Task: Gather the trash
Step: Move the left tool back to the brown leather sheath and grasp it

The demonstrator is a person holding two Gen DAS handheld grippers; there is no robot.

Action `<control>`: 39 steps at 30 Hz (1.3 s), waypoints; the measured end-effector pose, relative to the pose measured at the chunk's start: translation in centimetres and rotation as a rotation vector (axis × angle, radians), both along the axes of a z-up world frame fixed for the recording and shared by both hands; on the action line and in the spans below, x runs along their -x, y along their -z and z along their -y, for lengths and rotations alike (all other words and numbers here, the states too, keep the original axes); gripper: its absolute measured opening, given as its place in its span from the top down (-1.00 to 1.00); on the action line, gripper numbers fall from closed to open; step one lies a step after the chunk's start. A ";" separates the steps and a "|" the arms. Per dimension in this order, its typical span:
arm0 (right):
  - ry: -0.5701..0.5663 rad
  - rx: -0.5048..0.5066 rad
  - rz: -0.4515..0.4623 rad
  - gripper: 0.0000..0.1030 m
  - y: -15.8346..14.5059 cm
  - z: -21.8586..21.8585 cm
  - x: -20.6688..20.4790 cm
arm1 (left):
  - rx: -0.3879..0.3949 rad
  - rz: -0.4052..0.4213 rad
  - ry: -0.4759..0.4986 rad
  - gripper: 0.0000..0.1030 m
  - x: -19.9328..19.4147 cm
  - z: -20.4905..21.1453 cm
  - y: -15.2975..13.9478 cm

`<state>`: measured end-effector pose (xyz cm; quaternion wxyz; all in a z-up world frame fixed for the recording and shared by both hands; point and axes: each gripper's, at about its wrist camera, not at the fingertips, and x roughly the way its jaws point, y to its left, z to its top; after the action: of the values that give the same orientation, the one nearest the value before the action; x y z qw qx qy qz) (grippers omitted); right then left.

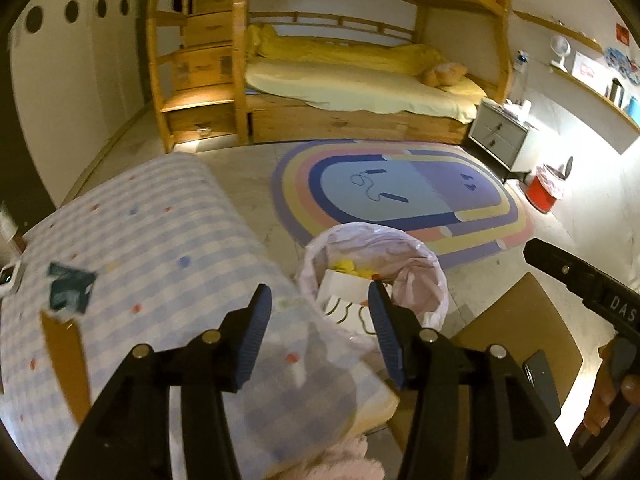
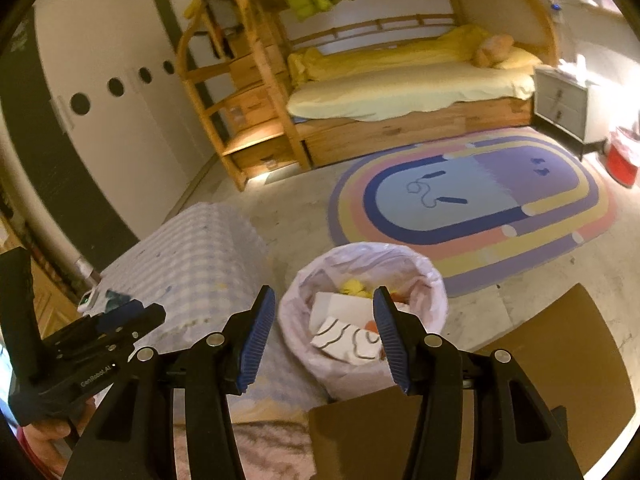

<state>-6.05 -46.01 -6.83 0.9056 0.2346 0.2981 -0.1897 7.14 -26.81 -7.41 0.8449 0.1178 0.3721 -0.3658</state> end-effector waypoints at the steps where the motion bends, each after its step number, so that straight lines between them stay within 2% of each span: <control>1: -0.013 0.005 0.000 -0.02 -0.2 -0.8 -0.2 | 0.000 0.008 -0.012 0.00 0.0 -0.8 -0.2; 11: -0.226 0.060 -0.011 -0.02 -1.8 -9.4 -3.9 | 0.023 0.046 -0.200 -0.09 -1.1 -9.8 -1.6; 19: -0.383 0.093 -0.013 -0.02 -2.3 -16.2 -8.6 | 0.021 0.044 -0.384 -0.40 -3.3 -18.4 -1.1; 23: -0.425 0.094 -0.016 -0.02 -2.1 -18.0 -10.8 | 0.006 0.012 -0.456 -0.46 -4.7 -21.2 -0.2; 30: -0.432 0.133 -0.026 -0.12 -1.5 -19.4 -13.4 | -0.071 -0.025 -0.499 -0.50 -7.0 -21.9 2.0; 34: -0.430 0.138 -0.032 -0.12 -1.4 -18.9 -13.9 | -0.114 -0.075 -0.483 -0.50 -8.3 -20.9 3.9; 39: -0.419 0.127 -0.046 -0.12 -0.9 -17.8 -14.5 | -0.133 -0.133 -0.449 -0.50 -9.9 -19.4 5.2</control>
<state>8.46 -28.20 -5.92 0.9312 0.1058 0.3482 -0.0211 17.03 -7.44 -12.62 0.8691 0.0633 0.4670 -0.1502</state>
